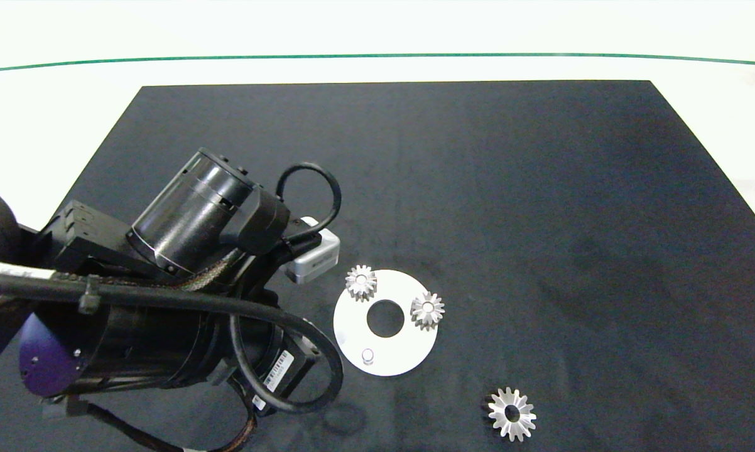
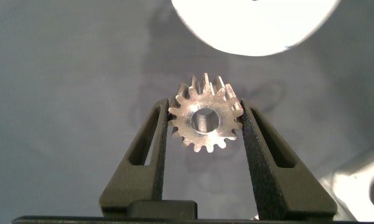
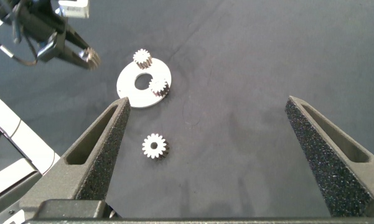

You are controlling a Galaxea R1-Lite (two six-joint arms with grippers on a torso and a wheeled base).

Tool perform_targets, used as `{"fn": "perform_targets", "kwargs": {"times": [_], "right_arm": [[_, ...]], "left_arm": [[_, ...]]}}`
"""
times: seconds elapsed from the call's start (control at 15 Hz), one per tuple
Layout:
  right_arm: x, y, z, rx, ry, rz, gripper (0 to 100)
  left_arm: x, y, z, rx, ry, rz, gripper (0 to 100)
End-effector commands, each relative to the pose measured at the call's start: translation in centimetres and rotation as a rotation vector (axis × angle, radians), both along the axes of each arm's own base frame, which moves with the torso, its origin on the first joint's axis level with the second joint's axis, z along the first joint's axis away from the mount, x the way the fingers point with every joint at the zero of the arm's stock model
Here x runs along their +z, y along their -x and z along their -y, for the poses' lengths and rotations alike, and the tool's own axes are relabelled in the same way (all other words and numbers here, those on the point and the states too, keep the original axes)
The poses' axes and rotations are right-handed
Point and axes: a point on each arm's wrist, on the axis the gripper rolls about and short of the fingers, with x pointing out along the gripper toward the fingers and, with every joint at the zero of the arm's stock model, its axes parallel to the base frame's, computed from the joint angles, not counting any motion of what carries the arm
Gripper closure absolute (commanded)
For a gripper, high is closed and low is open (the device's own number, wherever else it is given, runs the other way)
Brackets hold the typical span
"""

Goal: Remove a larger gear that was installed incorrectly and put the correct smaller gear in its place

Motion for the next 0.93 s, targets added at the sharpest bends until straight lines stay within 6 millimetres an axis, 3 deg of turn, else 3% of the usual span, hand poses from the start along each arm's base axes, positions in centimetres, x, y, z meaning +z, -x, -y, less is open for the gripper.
{"fn": "perform_targets", "kwargs": {"times": [0.07,0.27,0.93], "right_arm": [[0.0,0.0,0.0,0.0,0.002,-0.002,0],[-0.1,-0.1,-0.1,0.0,0.006,-0.005,0],[-0.1,0.0,0.0,0.0,0.004,-0.003,0]], "left_arm": [[-1.1,-0.1,1.7,-0.043,-0.03,-0.025,78],[-2.6,-0.7,3.7,-0.038,-0.085,0.004,78],[-3.3,-1.0,6.4,-0.084,-0.088,0.006,78]]}}
